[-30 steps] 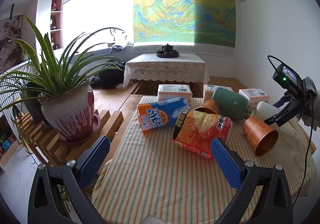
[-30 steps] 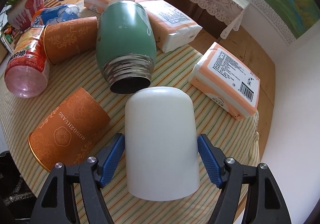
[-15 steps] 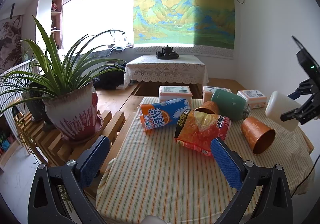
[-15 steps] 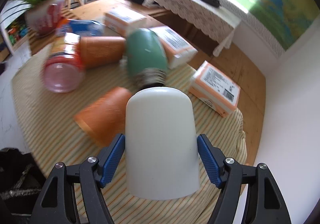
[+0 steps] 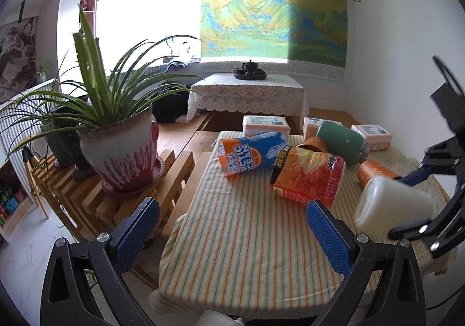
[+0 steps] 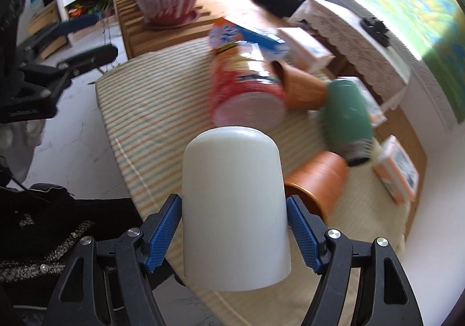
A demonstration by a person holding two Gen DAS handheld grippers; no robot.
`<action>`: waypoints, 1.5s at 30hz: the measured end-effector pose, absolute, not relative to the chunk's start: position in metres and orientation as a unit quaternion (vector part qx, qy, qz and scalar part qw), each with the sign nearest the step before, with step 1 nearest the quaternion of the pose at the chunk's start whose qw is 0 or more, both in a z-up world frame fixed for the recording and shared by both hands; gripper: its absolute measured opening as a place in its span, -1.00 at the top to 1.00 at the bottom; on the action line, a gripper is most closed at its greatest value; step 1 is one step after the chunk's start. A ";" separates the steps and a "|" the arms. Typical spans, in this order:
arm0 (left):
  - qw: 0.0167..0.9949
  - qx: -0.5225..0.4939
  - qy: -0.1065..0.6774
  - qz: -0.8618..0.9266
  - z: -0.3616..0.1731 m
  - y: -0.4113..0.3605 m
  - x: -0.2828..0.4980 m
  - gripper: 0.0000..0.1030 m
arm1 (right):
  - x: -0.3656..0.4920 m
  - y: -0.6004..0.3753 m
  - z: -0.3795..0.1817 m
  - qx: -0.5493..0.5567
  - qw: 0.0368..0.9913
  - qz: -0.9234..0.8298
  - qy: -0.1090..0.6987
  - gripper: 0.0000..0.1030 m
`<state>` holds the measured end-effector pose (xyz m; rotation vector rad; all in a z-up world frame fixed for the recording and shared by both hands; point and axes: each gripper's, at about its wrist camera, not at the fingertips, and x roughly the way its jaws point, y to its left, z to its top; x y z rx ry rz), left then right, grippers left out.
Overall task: Flip cup upside down
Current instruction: 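Lift the white cup with the right gripper toward the left gripper, then grasp the white cup with the left gripper while the right gripper releases it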
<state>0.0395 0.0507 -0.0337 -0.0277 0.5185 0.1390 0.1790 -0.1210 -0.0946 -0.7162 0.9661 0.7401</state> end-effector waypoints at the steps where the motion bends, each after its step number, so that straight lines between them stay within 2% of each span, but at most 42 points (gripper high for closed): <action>1: 0.964 -0.014 0.256 0.072 -0.033 0.054 0.037 -0.99 | 0.180 -0.115 -0.100 -0.329 0.758 0.344 0.446 -0.36; 7: 0.962 -0.016 0.260 0.079 -0.035 0.063 0.034 -0.99 | 0.182 -0.093 -0.121 -0.344 0.756 0.339 0.442 -0.36; 19: 0.960 -0.013 0.271 0.069 -0.041 0.052 0.038 -0.99 | 0.188 -0.093 -0.114 -0.316 0.777 0.344 0.422 -0.38; 21: 0.959 -0.014 0.274 0.066 -0.042 0.050 0.039 -0.99 | 0.190 -0.096 -0.110 -0.304 0.782 0.345 0.421 -0.45; 25: 0.956 -0.023 0.286 0.053 -0.042 0.045 0.041 -0.99 | 0.189 -0.107 -0.099 -0.279 0.790 0.353 0.416 -0.45; 33: 0.912 -0.150 0.381 -0.031 -0.060 0.030 0.072 -0.99 | 0.168 -0.150 -0.077 -0.223 0.831 0.337 0.383 -0.45; 45: 0.868 -0.248 0.429 -0.031 -0.084 0.009 0.095 -0.98 | 0.139 -0.249 -0.078 -0.060 0.928 0.145 0.338 -0.45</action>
